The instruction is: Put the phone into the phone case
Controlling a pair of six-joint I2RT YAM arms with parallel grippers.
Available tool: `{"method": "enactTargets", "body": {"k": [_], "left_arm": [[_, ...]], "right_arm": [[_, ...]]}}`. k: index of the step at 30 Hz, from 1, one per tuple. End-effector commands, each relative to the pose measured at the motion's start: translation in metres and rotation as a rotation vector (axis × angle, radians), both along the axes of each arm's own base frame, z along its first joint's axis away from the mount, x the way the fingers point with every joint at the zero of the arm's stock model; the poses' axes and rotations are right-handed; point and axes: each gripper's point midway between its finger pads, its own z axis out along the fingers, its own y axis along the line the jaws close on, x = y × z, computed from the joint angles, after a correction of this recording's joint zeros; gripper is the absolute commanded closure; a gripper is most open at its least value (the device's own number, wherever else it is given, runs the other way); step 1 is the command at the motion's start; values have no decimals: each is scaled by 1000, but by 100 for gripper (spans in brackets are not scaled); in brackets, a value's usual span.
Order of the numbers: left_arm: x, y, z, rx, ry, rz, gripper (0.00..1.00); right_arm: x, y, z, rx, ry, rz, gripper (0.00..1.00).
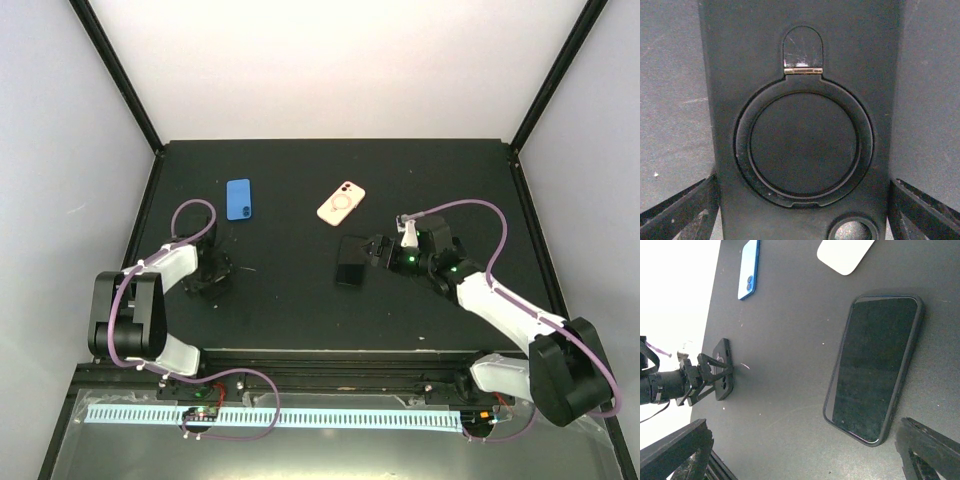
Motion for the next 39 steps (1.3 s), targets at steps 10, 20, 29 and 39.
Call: {"method": "enactTargets", "body": {"k": [10, 20, 29, 39], "left_arm": [[-1, -25, 3, -150, -66, -54, 29], [3, -71, 33, -379, -228, -185, 38], [-14, -147, 67, -636, -341, -432, 41], [-44, -241, 90, -813, -368, -632, 42]], "right_arm": [[-4, 1, 9, 38, -8, 1, 0], [-9, 12, 23, 90, -28, 41, 2], [-21, 37, 25, 158, -18, 117, 4], [-29, 62, 11, 208, 32, 170, 13]]}}
